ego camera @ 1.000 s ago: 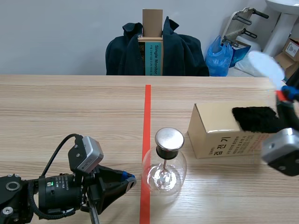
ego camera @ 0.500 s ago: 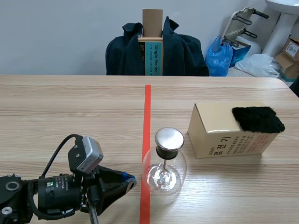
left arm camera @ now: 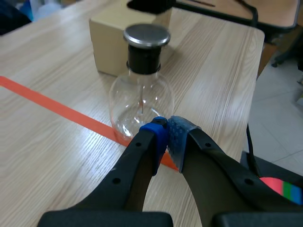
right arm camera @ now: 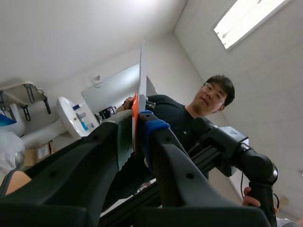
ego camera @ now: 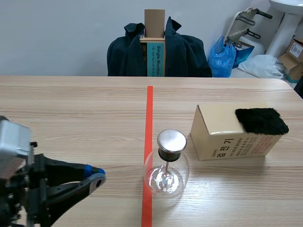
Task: Do the electroscope experiment.
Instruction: 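Move the plate toward and away from the electroscope, then rub the plate on the fur, then bring the plate to the electroscope and point at the metal foil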
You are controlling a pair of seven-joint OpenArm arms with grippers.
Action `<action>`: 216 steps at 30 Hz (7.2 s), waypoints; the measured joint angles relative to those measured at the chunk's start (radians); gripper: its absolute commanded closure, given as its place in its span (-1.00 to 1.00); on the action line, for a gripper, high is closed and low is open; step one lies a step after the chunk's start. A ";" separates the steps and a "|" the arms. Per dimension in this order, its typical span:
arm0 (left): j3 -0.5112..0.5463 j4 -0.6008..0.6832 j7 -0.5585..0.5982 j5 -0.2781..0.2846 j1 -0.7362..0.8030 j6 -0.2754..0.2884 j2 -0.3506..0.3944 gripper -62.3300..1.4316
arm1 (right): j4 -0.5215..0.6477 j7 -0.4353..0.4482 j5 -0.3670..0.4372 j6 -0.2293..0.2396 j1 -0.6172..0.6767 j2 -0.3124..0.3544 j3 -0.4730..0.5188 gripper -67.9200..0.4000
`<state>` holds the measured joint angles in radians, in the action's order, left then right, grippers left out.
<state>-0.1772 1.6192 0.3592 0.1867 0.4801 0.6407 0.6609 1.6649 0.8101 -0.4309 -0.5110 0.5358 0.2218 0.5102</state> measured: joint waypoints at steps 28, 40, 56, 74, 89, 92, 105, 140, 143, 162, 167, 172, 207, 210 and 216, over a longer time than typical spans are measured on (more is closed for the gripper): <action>0.200 0.141 0.039 0.023 0.187 -0.003 -0.007 -1.00 | -0.398 0.053 -0.659 0.153 -0.277 -0.083 -0.102 0.96; 0.200 0.141 0.039 0.023 0.187 -0.003 -0.007 -1.00 | -0.479 -0.013 -0.729 0.153 -0.277 -0.083 -0.119 0.96; 0.200 0.141 0.034 0.023 0.187 -0.003 -0.007 -1.00 | -0.498 -0.152 -0.769 0.160 -0.277 -0.082 -0.145 0.96; 0.200 0.138 0.034 0.023 0.187 -0.003 -0.007 -1.00 | -0.498 0.130 -0.774 0.138 -0.275 -0.075 -0.144 0.96; 0.200 0.138 0.034 0.023 0.187 -0.003 -0.007 -1.00 | -0.498 -0.145 -0.769 0.138 -0.275 -0.091 -0.144 0.96; 0.200 0.138 0.034 0.023 0.187 -0.003 -0.007 -1.00 | -0.498 0.011 -0.777 0.141 -0.274 -0.073 -0.138 0.96; 0.200 0.138 0.034 0.020 0.187 -0.003 -0.007 -1.00 | -0.498 0.118 -0.785 0.142 -0.275 -0.073 -0.150 0.96; 0.200 0.138 0.034 0.020 0.187 -0.027 -0.007 -1.00 | -0.498 -0.032 -0.782 0.134 -0.269 -0.101 -0.166 0.96; 0.200 0.138 0.034 0.019 0.187 -0.027 -0.007 -1.00 | -0.498 -0.188 -0.776 0.134 -0.269 -0.107 -0.164 0.96; 0.200 0.138 0.034 0.019 0.187 -0.027 -0.007 -1.00 | -0.498 0.006 -0.782 0.137 -0.269 -0.097 -0.159 0.96; 0.200 0.138 0.034 0.019 0.187 -0.027 -0.007 -1.00 | -0.498 -0.005 -0.771 0.137 -0.269 -0.097 -0.159 0.96; 0.200 0.138 0.034 0.019 0.187 -0.027 -0.007 -1.00 | -0.491 -0.064 -0.721 0.138 -0.259 -0.097 -0.158 0.96; 0.200 0.138 -0.048 -0.011 0.187 -0.027 -0.007 -0.34 | 0.284 -0.332 -0.282 0.115 -0.108 -0.097 -0.117 0.96; 0.200 0.127 -0.105 -0.009 0.175 -0.023 -0.008 0.49 | 0.288 -0.337 -0.281 0.108 -0.108 -0.097 -0.117 0.96; 0.161 0.023 -0.226 -0.011 0.034 -0.011 -0.012 0.90 | 0.288 -0.290 -0.279 0.108 -0.108 -0.097 -0.161 0.96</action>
<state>-0.0162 1.6424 0.1329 0.1761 0.5140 0.6292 0.6487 1.9526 0.5198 -0.7097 -0.4030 0.4274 0.1246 0.3492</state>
